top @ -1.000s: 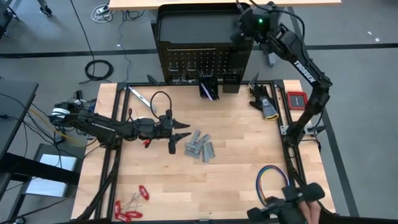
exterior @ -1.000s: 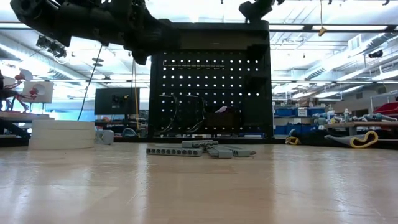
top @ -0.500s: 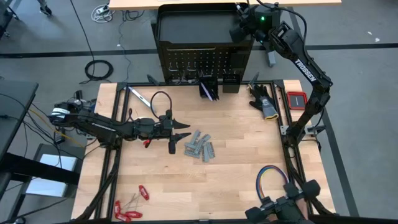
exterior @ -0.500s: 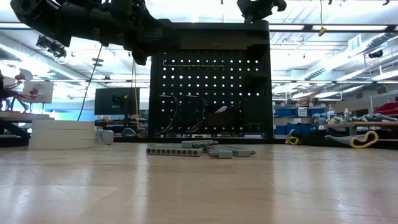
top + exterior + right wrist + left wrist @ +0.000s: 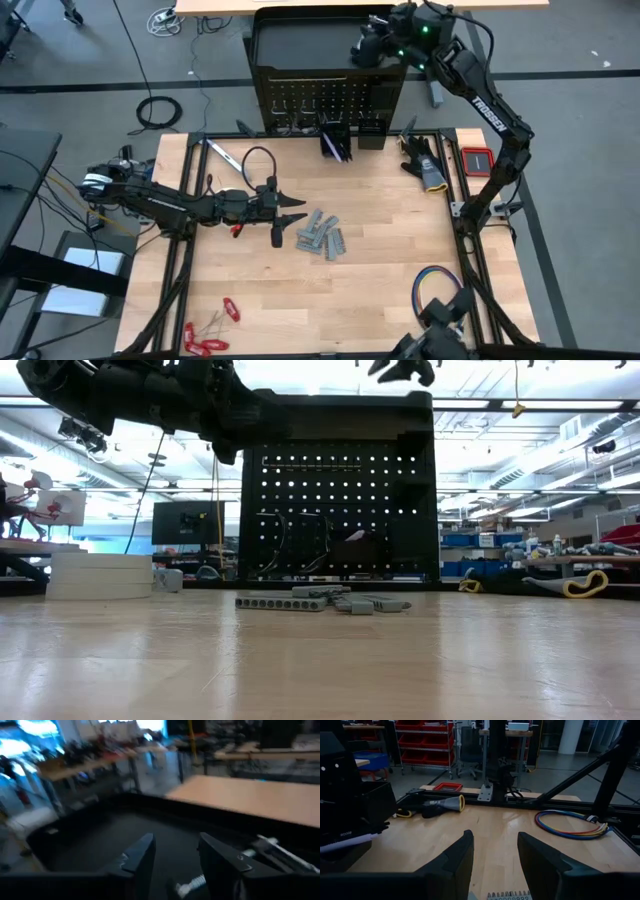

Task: Hang tools onto peg board
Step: Put the black clamp onto the peg board, then put the silver spirit level onto the peg board

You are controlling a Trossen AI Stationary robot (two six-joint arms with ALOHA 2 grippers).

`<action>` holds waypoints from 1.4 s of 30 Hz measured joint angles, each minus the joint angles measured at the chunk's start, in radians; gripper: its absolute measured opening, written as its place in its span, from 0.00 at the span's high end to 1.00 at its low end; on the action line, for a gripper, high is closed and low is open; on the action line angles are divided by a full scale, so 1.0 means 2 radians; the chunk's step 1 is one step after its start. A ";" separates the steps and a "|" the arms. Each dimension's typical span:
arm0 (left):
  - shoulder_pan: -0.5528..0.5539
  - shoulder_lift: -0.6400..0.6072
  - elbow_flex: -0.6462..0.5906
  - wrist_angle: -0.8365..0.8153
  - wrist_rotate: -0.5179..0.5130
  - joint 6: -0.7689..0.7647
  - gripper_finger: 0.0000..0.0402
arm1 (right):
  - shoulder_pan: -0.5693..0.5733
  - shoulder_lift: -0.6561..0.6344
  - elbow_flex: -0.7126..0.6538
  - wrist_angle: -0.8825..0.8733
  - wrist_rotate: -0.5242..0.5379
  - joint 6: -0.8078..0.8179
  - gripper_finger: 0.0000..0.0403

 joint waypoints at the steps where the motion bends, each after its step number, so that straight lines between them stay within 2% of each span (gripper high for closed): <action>1: 0.000 0.000 0.000 0.000 0.000 0.000 0.61 | 0.003 0.000 -0.003 0.011 0.001 -0.001 0.60; 7: 0.000 0.000 0.000 0.000 0.001 -0.007 0.61 | 0.011 0.000 -0.007 0.035 0.015 -0.006 0.60; 13: 0.000 -0.006 0.000 -0.023 0.002 -0.009 0.61 | 0.047 -0.021 -0.007 0.051 -0.019 -0.056 0.60; 17: 0.000 -0.024 0.000 -0.056 0.002 -0.009 0.61 | 0.105 -0.038 -0.006 0.011 -0.032 -0.109 0.60; 23: 0.004 -0.072 0.000 -0.120 -0.009 0.000 0.61 | 0.233 -0.041 -0.019 -0.087 -0.036 -0.176 0.61; 27: 0.007 -0.111 0.009 -0.200 -0.025 0.004 0.61 | 0.314 -0.039 -0.094 -0.083 -0.035 -0.176 0.61; 30: 0.007 -0.138 0.034 -0.283 -0.037 0.012 0.61 | 0.366 -0.038 -0.173 -0.035 -0.025 -0.169 0.61; 33: 0.007 -0.163 0.070 -0.389 -0.052 0.013 0.61 | 0.411 -0.039 -0.261 0.034 0.028 -0.151 0.61; 36: 0.007 -0.183 0.103 -0.484 -0.061 -0.016 0.60 | 0.443 -0.038 -0.338 0.108 0.078 -0.137 0.61; 38: 0.007 -0.190 0.116 -0.517 -0.063 -0.037 0.60 | 0.457 -0.039 -0.387 0.165 0.096 -0.115 0.61; 42: 0.001 -0.197 0.117 -0.537 -0.047 -0.046 0.60 | 0.473 -0.039 -0.471 0.261 0.099 -0.068 0.61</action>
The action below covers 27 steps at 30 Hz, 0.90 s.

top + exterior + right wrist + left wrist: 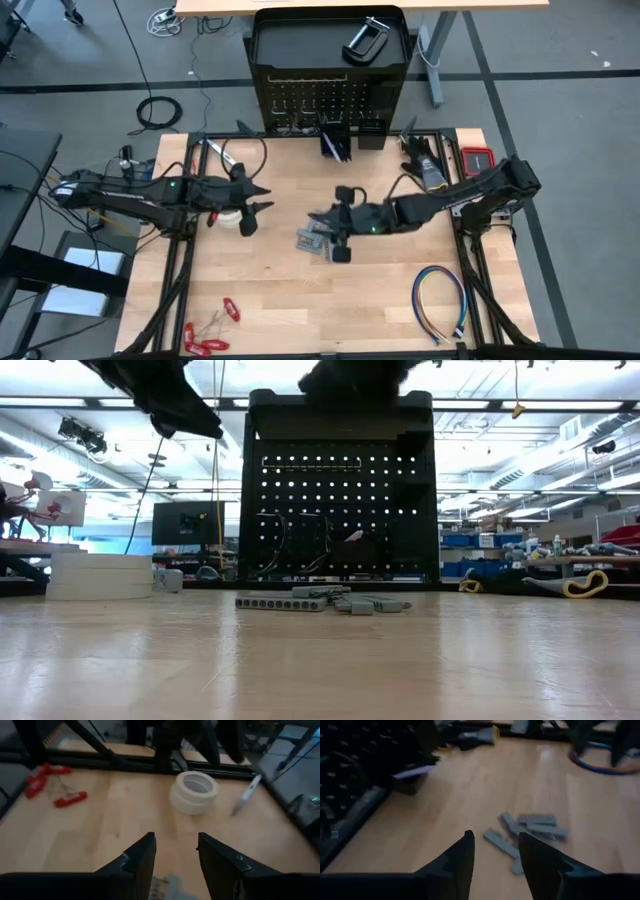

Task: Hang tools onto peg board
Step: Put the silver spirit level onto the peg board

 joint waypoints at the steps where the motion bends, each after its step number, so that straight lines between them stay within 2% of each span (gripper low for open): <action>1: -0.004 0.001 0.000 -0.009 0.005 0.000 0.60 | 0.003 0.000 -0.018 0.021 0.011 0.019 0.61; 3: -0.014 0.001 -0.004 -0.035 0.009 -0.012 0.60 | 0.008 0.000 -0.048 0.046 0.032 0.061 0.61; 6: -0.023 0.001 -0.008 -0.092 0.002 -0.068 0.60 | 0.012 0.002 -0.078 0.083 0.038 0.099 0.61; 8: -0.024 0.001 -0.009 -0.139 -0.028 -0.100 0.60 | 0.018 0.006 -0.092 0.108 0.039 0.116 0.61; 10: -0.017 0.002 -0.010 -0.160 -0.083 -0.136 0.61 | 0.020 0.017 -0.098 0.141 0.039 0.119 0.61; 12: 0.012 0.014 -0.011 -0.166 -0.101 -0.161 0.61 | 0.022 0.023 -0.102 0.170 0.039 0.117 0.61; 15: 0.080 0.042 -0.012 -0.151 -0.063 -0.168 0.61 | 0.023 0.042 -0.101 0.229 0.046 0.103 0.61; 18: 0.161 0.079 -0.012 -0.115 -0.017 -0.103 0.62 | 0.023 0.057 -0.102 0.271 0.050 0.092 0.61; 22: 0.267 0.141 0.017 -0.119 0.081 -0.007 0.62 | 0.027 0.065 -0.102 0.280 0.049 0.090 0.61; 27: 0.338 0.232 0.093 -0.193 0.087 0.089 0.62 | 0.033 0.065 -0.102 0.273 0.048 0.079 0.61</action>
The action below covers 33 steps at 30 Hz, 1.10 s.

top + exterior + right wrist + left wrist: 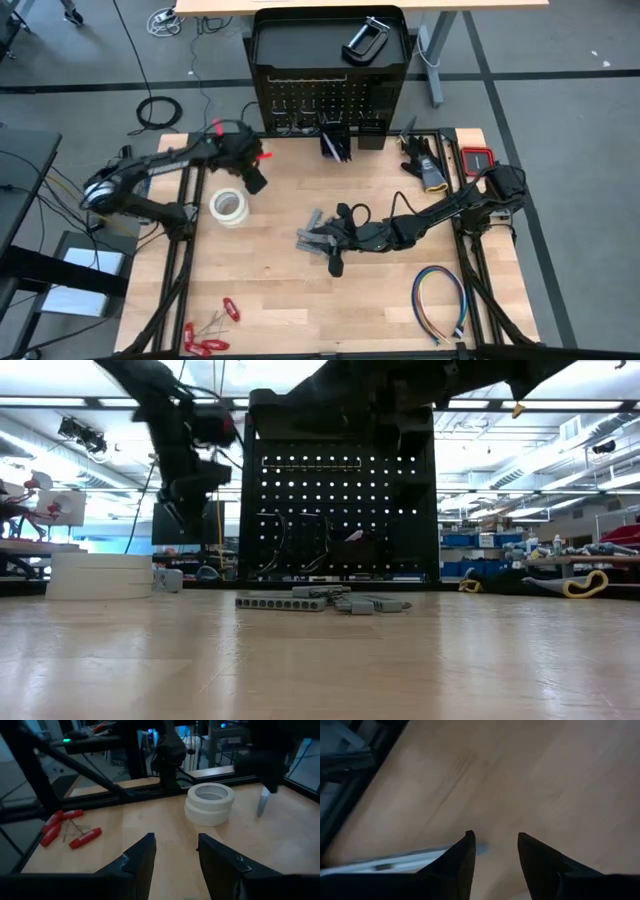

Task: Hang tools onto peg board
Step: Put the silver spirit level onto the peg board

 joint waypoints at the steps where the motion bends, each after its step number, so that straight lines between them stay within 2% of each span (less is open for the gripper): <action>1: 0.006 0.017 0.014 -0.023 -0.006 0.025 0.62 | 0.001 0.000 0.000 0.000 0.000 -0.006 0.61; 8: 0.014 0.137 0.061 -0.142 -0.105 0.177 0.62 | 0.002 0.000 0.000 -0.016 0.001 -0.029 0.61; 12: 0.019 0.176 0.063 -0.141 -0.124 0.211 0.62 | 0.000 0.000 0.000 -0.017 0.002 -0.032 0.61; 18: 0.023 0.207 0.064 -0.089 -0.189 0.240 0.62 | -0.002 0.000 0.000 -0.019 0.002 -0.033 0.61; 21: 0.024 0.211 0.065 -0.059 -0.194 0.261 0.62 | -0.002 0.000 0.000 -0.019 0.002 -0.033 0.61; 26: 0.012 0.209 0.073 -0.072 -0.189 0.263 0.62 | -0.005 0.000 0.000 -0.026 0.002 -0.033 0.61; 30: -0.002 0.199 0.097 -0.091 -0.167 0.264 0.62 | -0.013 0.000 0.000 -0.029 0.002 -0.033 0.61; 33: 0.008 0.195 0.112 -0.088 -0.165 0.284 0.62 | -0.018 0.000 0.000 -0.028 0.002 -0.033 0.61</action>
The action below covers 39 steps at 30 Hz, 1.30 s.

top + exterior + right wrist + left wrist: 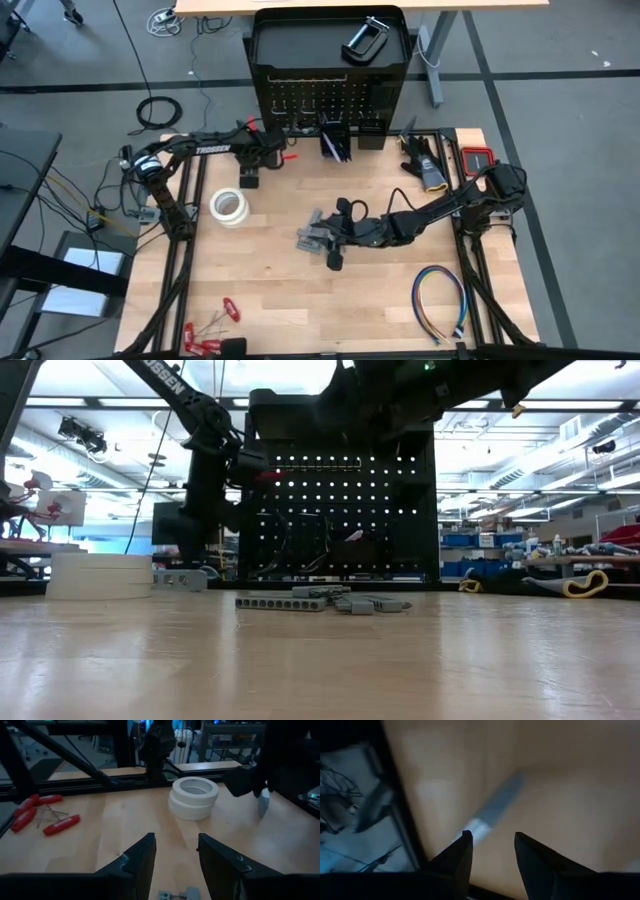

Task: Hang tools onto peg board
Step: Put the silver spirit level onto the peg board

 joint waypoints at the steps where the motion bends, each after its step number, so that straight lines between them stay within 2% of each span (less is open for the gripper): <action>1: 0.006 0.000 0.002 0.003 -0.001 0.012 0.62 | -0.002 0.000 0.000 -0.001 0.000 0.002 0.61; 7: 0.045 0.005 -0.012 0.046 0.017 0.084 0.62 | -0.005 0.000 0.000 -0.003 0.000 0.005 0.61; 14: 0.055 0.011 -0.036 0.067 0.054 0.097 0.62 | -0.004 0.000 0.000 -0.004 0.000 0.006 0.61; 19: 0.045 0.011 -0.056 0.086 0.127 0.092 0.62 | -0.004 0.000 0.000 -0.005 0.000 0.006 0.61; 23: 0.016 0.011 -0.057 0.090 0.154 0.065 0.69 | -0.004 0.000 0.000 -0.006 0.000 0.009 0.61; 28: -0.029 0.011 -0.055 0.083 0.172 0.035 0.92 | -0.004 0.000 0.000 -0.006 0.000 0.009 0.61; 33: -0.087 0.010 -0.056 0.102 0.199 -0.020 0.92 | -0.004 0.000 0.000 -0.006 0.000 0.009 0.61; 36: -0.133 0.010 -0.056 0.158 0.213 -0.030 0.92 | -0.004 0.000 0.000 -0.006 0.000 0.008 0.61; 39: -0.169 0.010 -0.056 0.220 0.251 -0.052 0.92 | -0.004 0.000 0.000 -0.014 0.000 0.004 0.61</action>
